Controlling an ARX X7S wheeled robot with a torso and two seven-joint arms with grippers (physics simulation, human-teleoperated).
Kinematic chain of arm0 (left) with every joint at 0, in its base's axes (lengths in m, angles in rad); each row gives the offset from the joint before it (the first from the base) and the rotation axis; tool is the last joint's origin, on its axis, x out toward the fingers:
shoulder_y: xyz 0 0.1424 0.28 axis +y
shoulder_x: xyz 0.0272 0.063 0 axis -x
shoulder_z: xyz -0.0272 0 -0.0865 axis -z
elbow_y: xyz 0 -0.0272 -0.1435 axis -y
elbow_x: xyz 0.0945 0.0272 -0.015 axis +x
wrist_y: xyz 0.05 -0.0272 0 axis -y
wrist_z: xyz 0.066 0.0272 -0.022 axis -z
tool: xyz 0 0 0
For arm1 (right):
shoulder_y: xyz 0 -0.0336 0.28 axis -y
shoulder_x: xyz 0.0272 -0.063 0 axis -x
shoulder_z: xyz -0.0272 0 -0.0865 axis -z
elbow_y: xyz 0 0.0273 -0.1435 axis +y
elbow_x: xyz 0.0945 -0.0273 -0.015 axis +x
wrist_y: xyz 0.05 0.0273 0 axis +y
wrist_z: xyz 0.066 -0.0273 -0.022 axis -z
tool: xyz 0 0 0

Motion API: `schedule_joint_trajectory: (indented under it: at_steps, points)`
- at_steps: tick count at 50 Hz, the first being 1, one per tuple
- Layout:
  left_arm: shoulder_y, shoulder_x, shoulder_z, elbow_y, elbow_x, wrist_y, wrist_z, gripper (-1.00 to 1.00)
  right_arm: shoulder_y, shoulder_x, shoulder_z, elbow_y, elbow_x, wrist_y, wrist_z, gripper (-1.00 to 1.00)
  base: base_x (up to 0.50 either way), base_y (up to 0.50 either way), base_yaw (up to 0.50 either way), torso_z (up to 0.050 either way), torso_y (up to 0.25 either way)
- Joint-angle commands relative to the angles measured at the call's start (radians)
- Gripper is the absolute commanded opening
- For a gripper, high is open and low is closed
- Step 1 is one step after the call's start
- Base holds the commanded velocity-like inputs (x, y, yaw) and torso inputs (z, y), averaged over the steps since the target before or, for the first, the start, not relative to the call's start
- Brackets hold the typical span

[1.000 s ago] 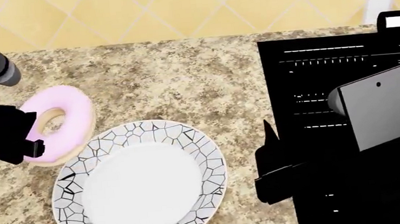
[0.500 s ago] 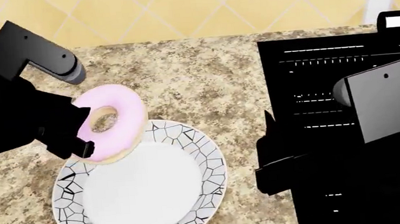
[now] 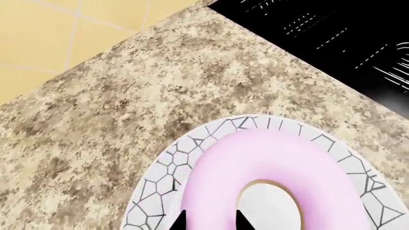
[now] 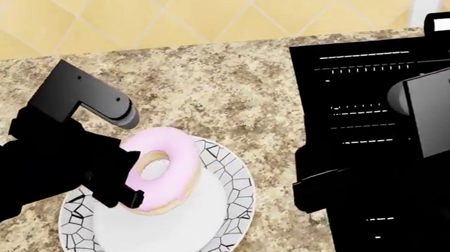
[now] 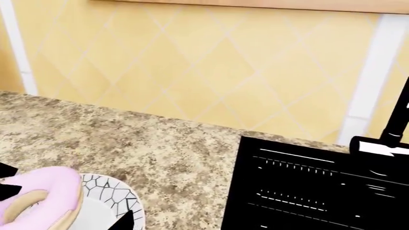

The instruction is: Place the pastries on the plates.

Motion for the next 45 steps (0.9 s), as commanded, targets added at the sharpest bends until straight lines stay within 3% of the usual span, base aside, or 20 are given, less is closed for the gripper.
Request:
schedule_joint_trajectory:
  at_steps: [1, 24, 25, 37, 45]
  points:
    - [0.038, -0.006, -0.002, 0.036, -0.013, 0.005, -0.019, -1.0, -0.011, 0.001, 0.001, 0.0, -0.004, -0.008, 0.003, 1.0, 0.0, 0.0, 0.0, 0.0, 0.0]
    - [0.036, 0.01, 0.009, 0.005, -0.01, 0.016, -0.017, -1.0, -0.036, 0.006, 0.005, 0.002, 0.003, -0.02, -0.003, 1.0, 0.0, 0.0, 0.0, 0.0, 0.0]
    - [0.033, 0.007, 0.009, 0.008, -0.011, 0.012, -0.02, 1.0, -0.034, 0.004, 0.004, 0.003, 0.004, -0.02, -0.003, 1.0, 0.0, 0.0, 0.0, 0.0, 0.0]
    - [0.02, 0.009, 0.008, 0.008, -0.014, 0.007, -0.029, 1.0, -0.026, -0.001, -0.003, 0.002, 0.004, -0.019, 0.002, 1.0, 0.0, 0.0, 0.0, 0.0, 0.0]
    - [0.019, -0.065, -0.139, 0.086, -0.112, -0.035, -0.133, 1.0, 0.025, -0.006, 0.007, 0.015, 0.009, -0.018, 0.014, 1.0, 0.0, 0.0, 0.0, 0.0, 0.0]
